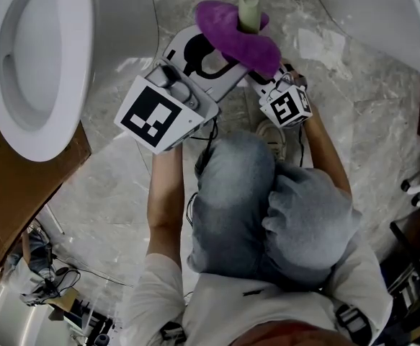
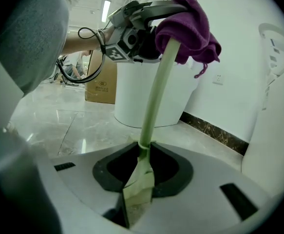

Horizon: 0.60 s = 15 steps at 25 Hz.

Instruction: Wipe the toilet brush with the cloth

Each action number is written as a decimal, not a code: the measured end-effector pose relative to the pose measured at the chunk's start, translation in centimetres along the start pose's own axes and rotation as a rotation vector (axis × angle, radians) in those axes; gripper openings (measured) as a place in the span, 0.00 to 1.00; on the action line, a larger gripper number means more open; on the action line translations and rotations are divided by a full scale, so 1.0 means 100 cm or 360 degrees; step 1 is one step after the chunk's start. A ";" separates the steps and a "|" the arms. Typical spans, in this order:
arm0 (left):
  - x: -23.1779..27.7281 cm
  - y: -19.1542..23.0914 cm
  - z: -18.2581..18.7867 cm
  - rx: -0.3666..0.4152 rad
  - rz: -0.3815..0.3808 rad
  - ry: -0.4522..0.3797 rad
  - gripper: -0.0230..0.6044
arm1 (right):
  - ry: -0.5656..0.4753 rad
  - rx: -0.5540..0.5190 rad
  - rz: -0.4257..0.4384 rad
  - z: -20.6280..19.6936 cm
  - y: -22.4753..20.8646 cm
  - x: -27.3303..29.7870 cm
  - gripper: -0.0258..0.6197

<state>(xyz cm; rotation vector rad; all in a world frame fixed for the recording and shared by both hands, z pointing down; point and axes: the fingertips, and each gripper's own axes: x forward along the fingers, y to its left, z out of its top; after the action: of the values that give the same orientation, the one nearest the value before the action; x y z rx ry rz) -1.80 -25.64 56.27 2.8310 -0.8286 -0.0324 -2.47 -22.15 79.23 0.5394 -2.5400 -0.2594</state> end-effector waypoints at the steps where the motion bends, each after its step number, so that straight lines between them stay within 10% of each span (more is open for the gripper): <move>1: 0.001 0.001 0.004 -0.0011 -0.0005 -0.0015 0.30 | 0.0001 -0.0003 -0.0001 0.000 0.000 0.000 0.15; 15: 0.000 0.003 0.008 -0.0067 -0.0030 -0.0085 0.29 | 0.0003 -0.0013 -0.0009 0.001 -0.003 0.001 0.15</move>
<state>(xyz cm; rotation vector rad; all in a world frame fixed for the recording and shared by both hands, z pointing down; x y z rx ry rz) -2.00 -26.04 55.54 2.8096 -0.8025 -0.1276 -2.50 -22.46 79.07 0.5438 -2.5347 -0.2715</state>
